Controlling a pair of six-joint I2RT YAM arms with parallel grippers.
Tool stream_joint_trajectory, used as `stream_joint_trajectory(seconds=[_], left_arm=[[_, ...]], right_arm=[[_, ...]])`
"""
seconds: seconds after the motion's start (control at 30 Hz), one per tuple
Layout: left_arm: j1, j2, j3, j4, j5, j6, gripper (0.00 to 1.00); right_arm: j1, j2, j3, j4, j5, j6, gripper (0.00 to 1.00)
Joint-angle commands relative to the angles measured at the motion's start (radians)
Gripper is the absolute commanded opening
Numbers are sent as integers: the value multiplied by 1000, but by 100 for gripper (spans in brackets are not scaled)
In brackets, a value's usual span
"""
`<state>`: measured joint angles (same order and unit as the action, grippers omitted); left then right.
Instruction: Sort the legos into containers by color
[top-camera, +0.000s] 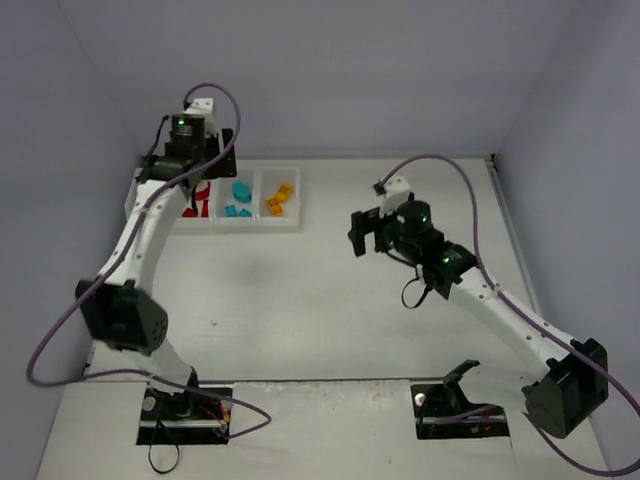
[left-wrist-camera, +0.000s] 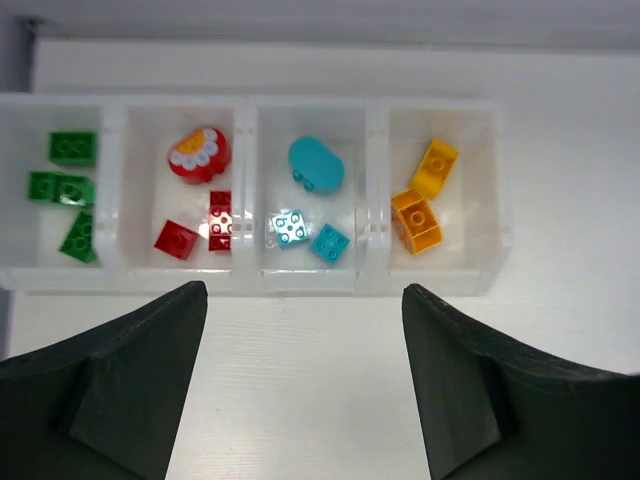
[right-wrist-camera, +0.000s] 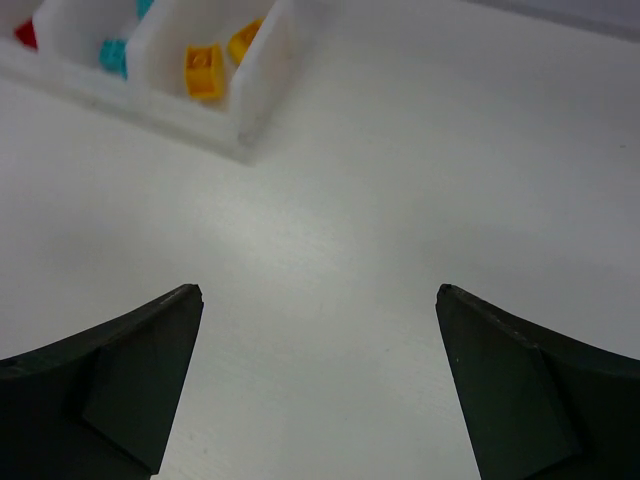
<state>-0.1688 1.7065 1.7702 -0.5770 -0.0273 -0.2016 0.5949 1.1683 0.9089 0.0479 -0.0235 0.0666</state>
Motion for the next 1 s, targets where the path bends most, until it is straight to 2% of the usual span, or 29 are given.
stream_joint_trajectory(seconds=[0.0,0.07,0.2,0.27,0.47,0.63,0.97], left_arm=[[8,-292,-107,-9,-39,-44,73],[8,-434,-167,-40,-71,-53,73],[6,-675,-343,-79,-132,-96,75],[6,-816,-460,-86,-192,-116,78],[6,-1062,-704,-142,-250,-183,82],[6,-1130,-746,-190,-229,-226,82],[6,-1147,-779,-207,-217,-257,83]], right_arm=[[-125,2,136,-6,34,171,100],[-222,20,168,-87,34,264,100],[-340,-10,188,-106,-72,260,100],[-345,-57,180,-97,3,248,100],[-336,-157,160,-97,201,124,100],[-331,-211,114,-77,231,114,100],[-333,-348,28,-16,235,85,100]])
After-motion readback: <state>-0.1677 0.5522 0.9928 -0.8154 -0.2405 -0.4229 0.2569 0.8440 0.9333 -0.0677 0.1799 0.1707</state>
